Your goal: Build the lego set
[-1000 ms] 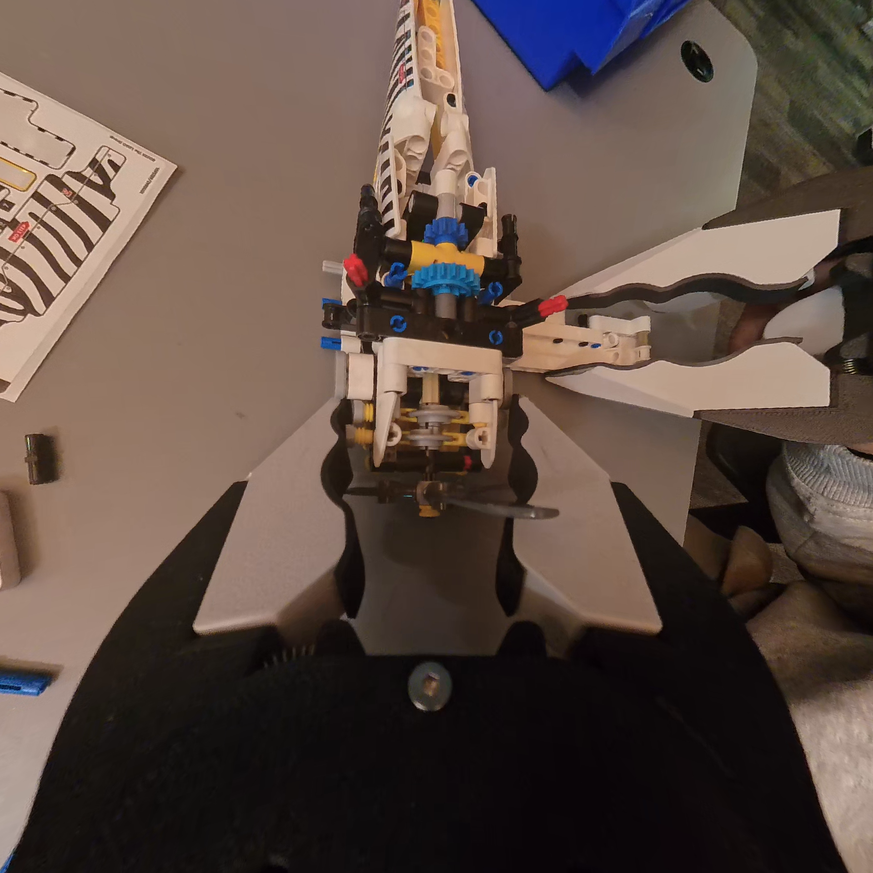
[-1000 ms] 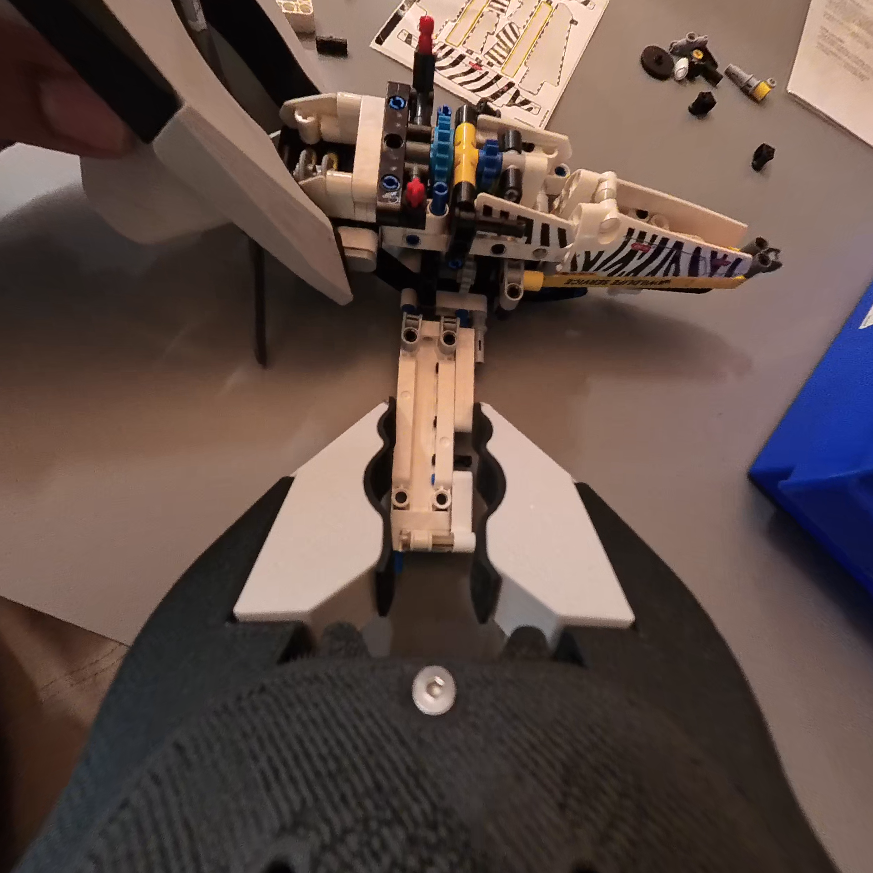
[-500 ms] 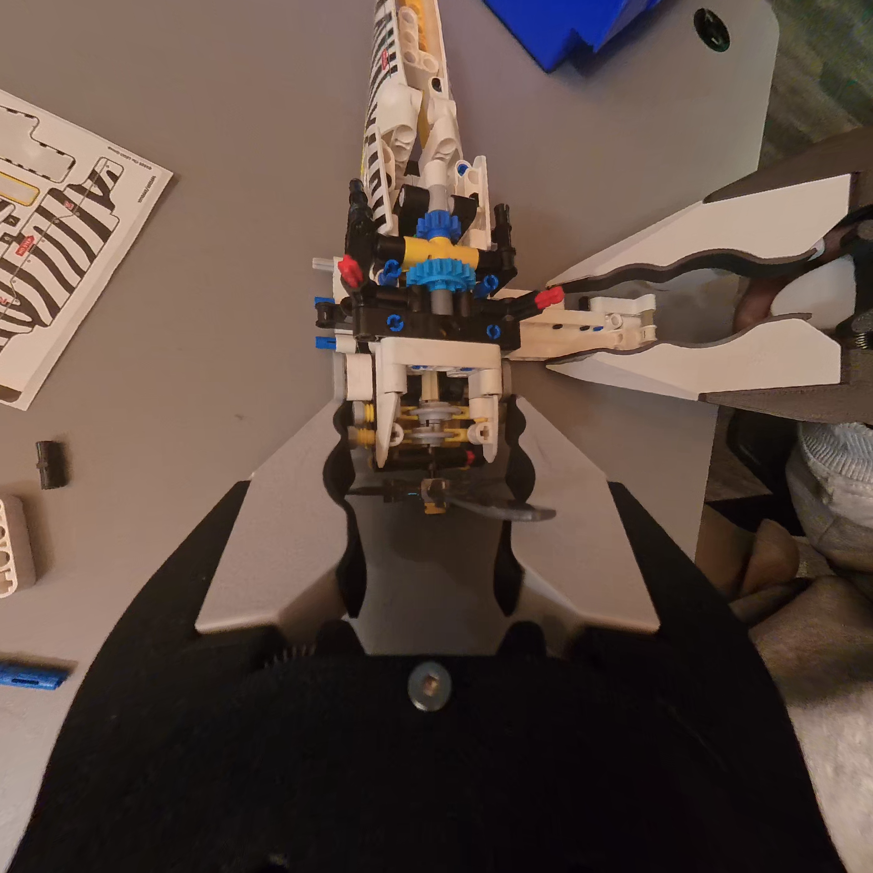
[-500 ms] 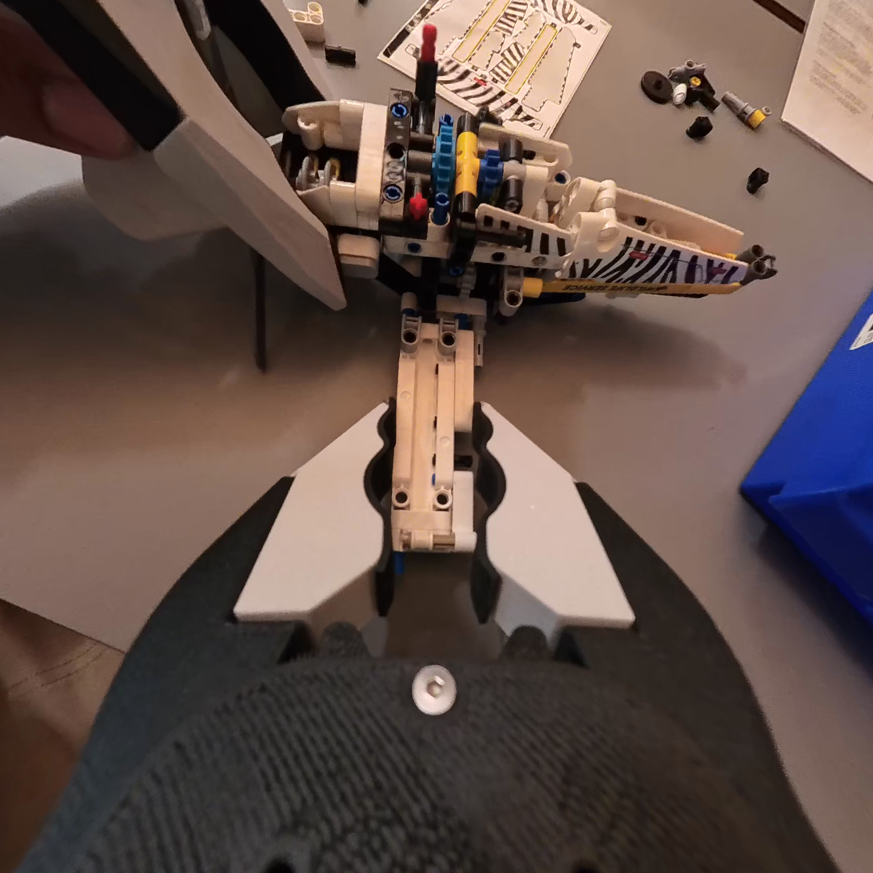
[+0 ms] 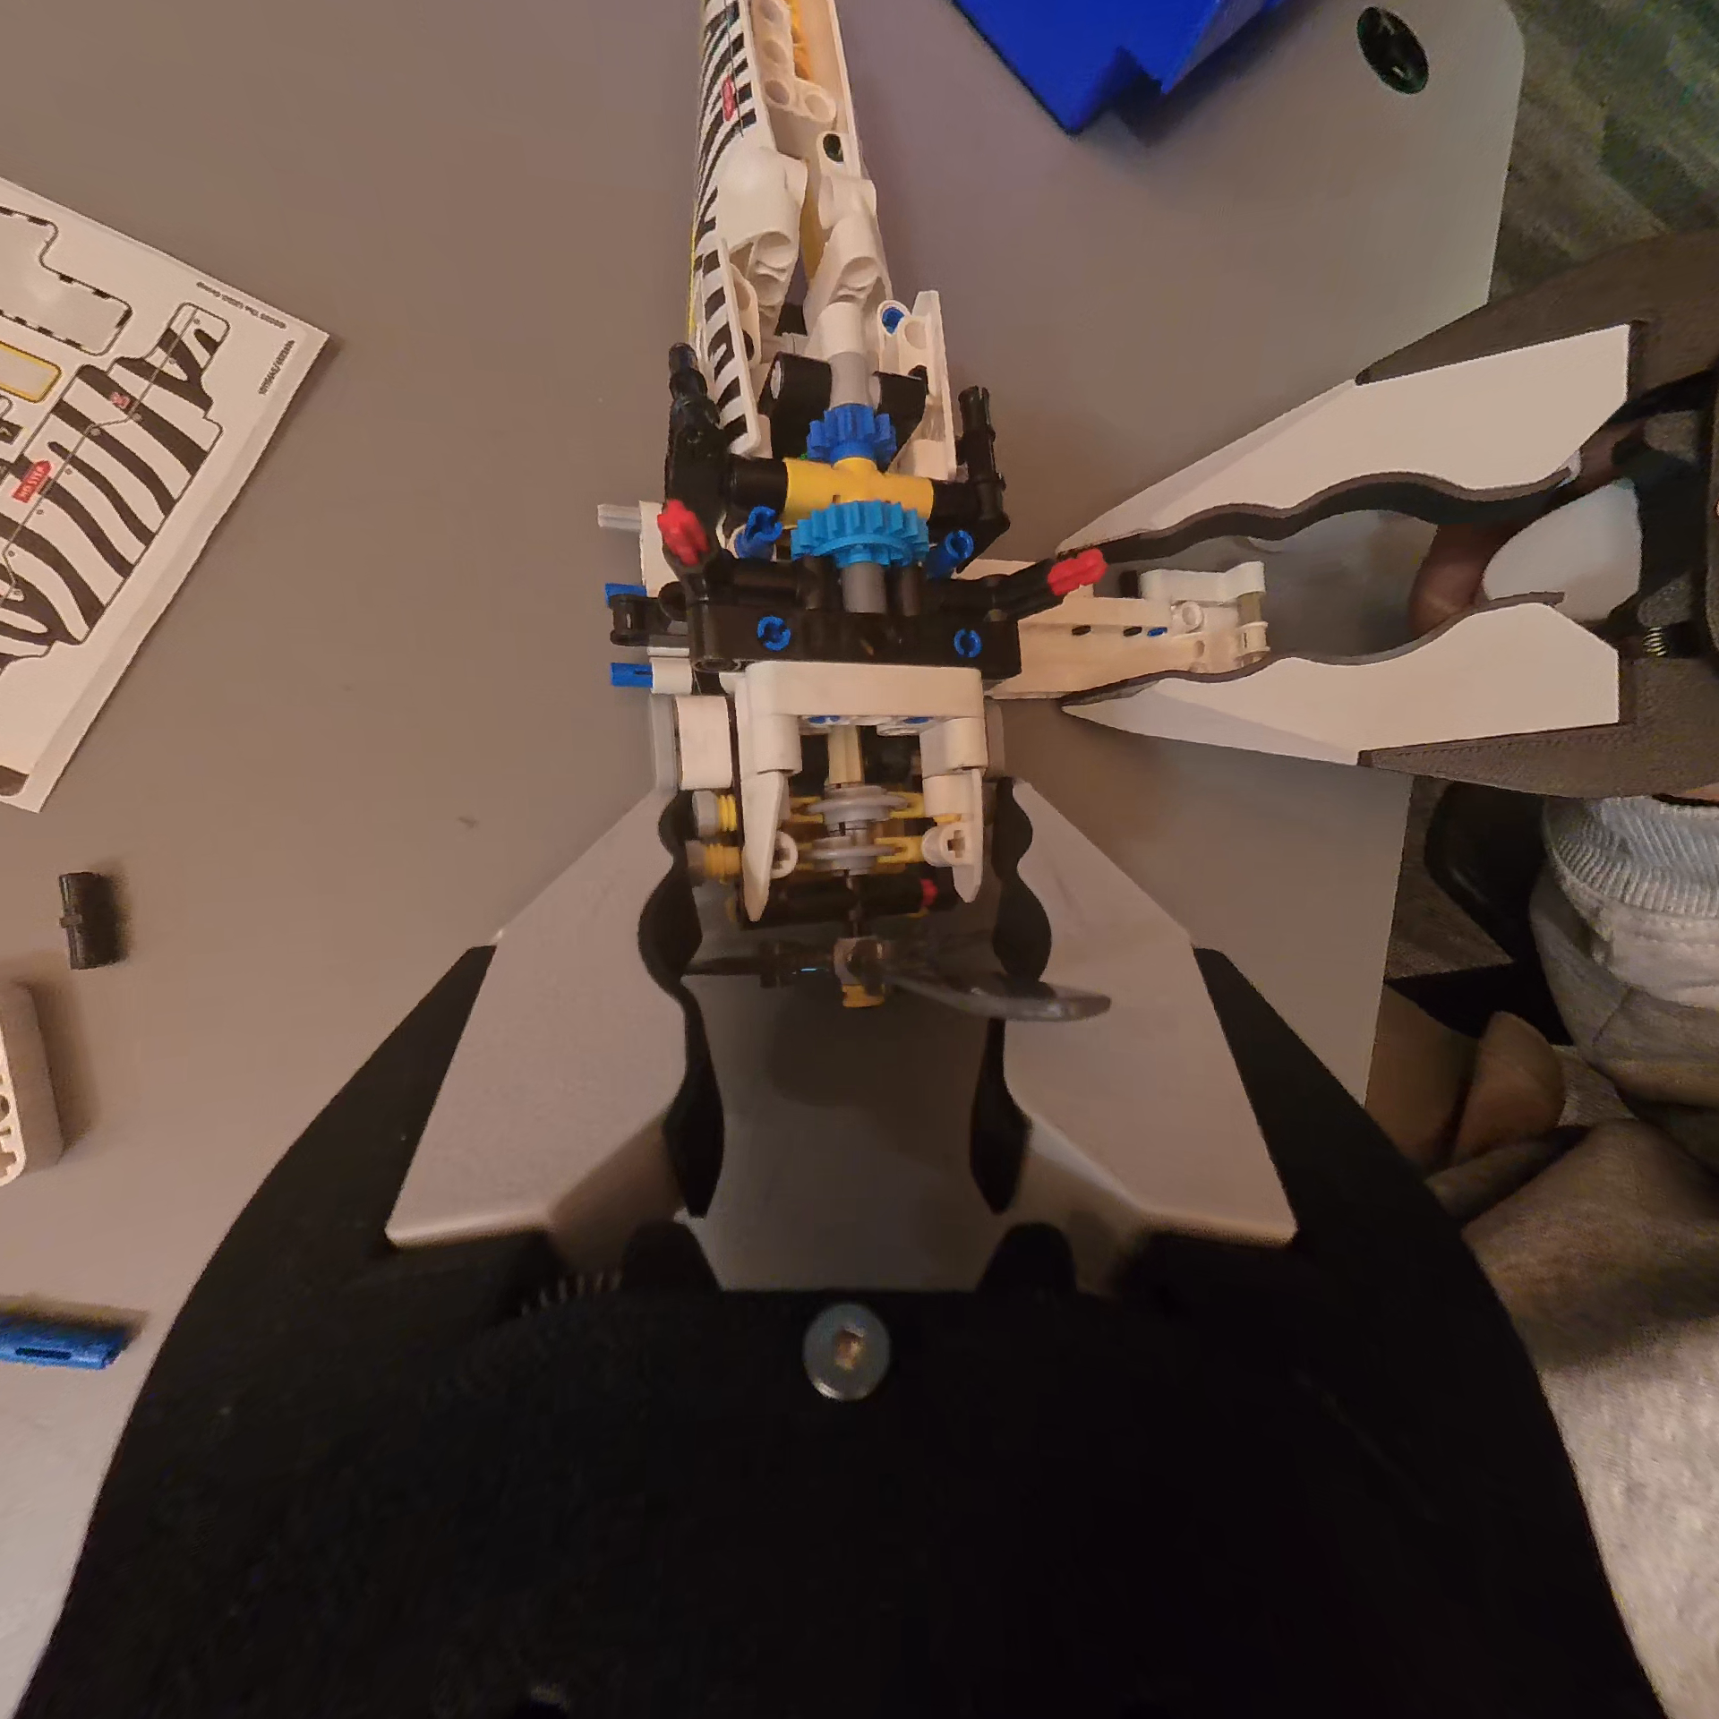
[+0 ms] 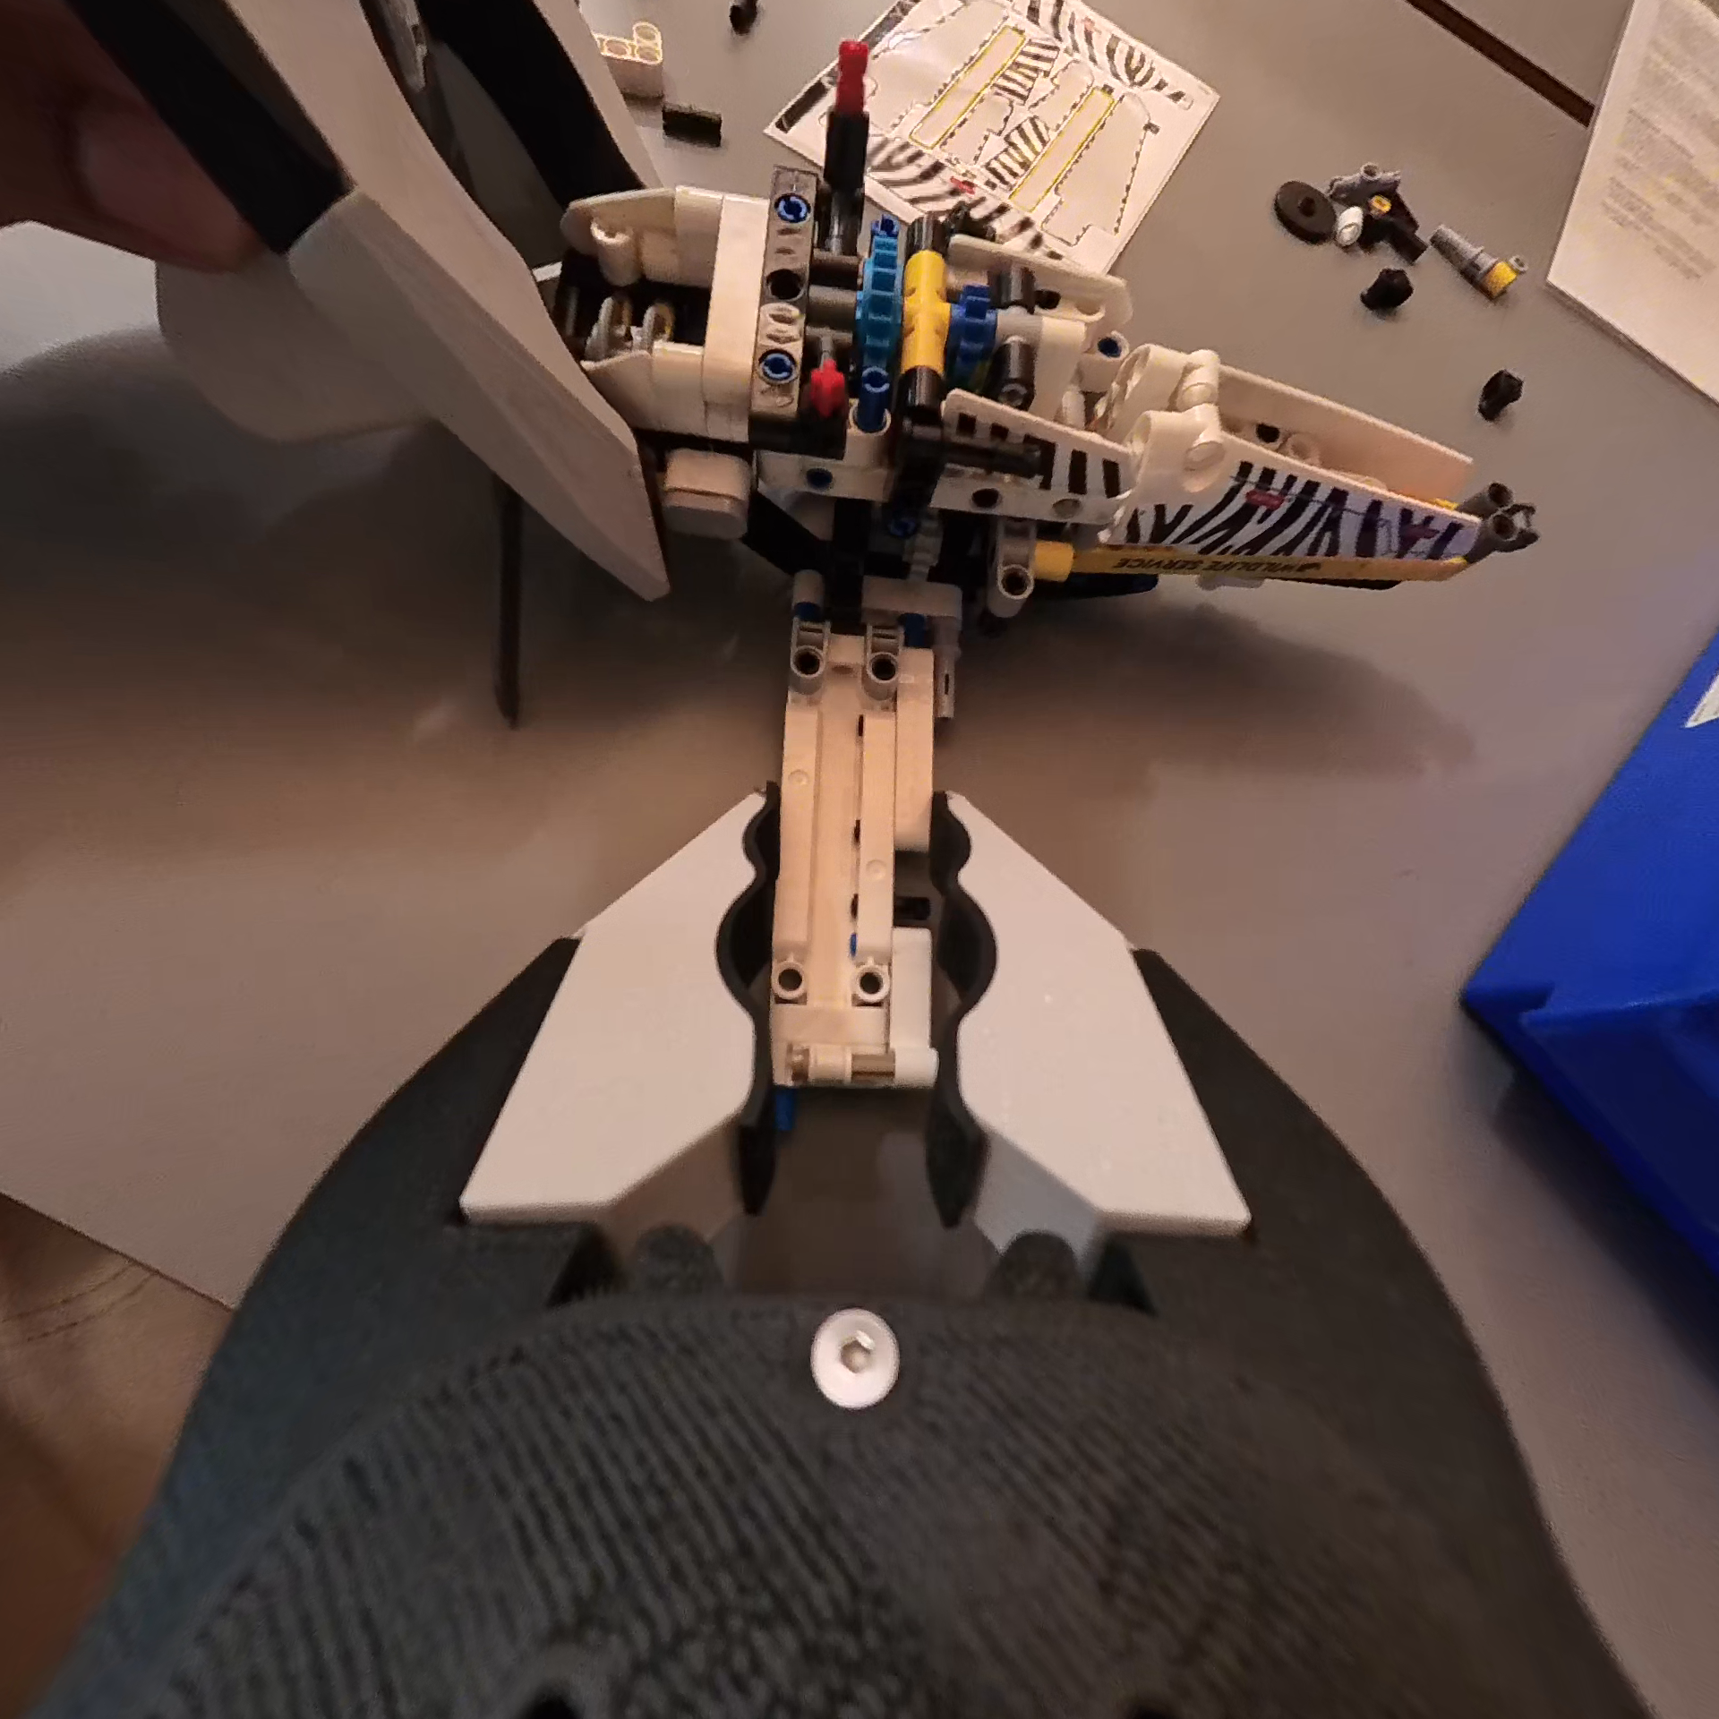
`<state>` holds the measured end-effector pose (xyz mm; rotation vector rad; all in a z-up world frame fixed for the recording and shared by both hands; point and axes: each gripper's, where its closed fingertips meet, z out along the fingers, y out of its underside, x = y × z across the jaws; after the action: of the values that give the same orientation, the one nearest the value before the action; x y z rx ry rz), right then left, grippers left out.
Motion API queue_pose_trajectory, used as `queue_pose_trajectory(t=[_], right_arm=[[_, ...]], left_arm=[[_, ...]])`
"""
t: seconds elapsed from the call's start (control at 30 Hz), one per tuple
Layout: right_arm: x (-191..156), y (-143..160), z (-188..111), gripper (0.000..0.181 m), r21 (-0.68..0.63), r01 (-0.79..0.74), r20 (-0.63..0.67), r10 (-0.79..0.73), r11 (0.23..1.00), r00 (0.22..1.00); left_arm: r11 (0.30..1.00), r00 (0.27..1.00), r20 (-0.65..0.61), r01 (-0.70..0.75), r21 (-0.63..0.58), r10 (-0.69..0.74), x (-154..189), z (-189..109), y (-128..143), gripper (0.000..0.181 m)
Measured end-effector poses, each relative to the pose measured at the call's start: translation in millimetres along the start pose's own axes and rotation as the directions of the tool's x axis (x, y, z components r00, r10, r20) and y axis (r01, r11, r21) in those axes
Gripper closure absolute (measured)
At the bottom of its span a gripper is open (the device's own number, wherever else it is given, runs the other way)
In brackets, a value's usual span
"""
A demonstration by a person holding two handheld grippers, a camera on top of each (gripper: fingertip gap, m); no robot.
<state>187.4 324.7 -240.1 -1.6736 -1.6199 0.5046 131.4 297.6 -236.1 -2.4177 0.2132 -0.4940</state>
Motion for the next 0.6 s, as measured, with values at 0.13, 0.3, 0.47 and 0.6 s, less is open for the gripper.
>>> queue_pose_trajectory(t=[0.13,0.3,0.47,0.6], right_arm=[[0.8,0.1,0.0,0.150,0.017,0.003,0.010,-0.003,1.000,1.000],[1.7,0.1,0.1,0.151,0.037,-0.021,0.036,0.019,0.999,0.999],[2.2,1.0,0.3,0.150,0.034,-0.036,0.059,0.034,0.999,0.998],[3.3,1.6,0.4,0.151,0.031,-0.059,0.083,0.056,0.998,0.995]], left_arm=[[1.000,1.000,-0.006,-0.003,-0.002,0.003,0.7,0.2,0.3,0.120],[1.000,1.000,-0.019,0.002,-0.005,-0.002,1.7,0.3,1.1,0.120],[1.000,0.999,-0.049,0.019,-0.007,-0.019,3.8,0.5,2.0,0.121],[1.000,0.998,-0.058,0.020,-0.010,-0.020,5.1,0.7,2.7,0.121]])
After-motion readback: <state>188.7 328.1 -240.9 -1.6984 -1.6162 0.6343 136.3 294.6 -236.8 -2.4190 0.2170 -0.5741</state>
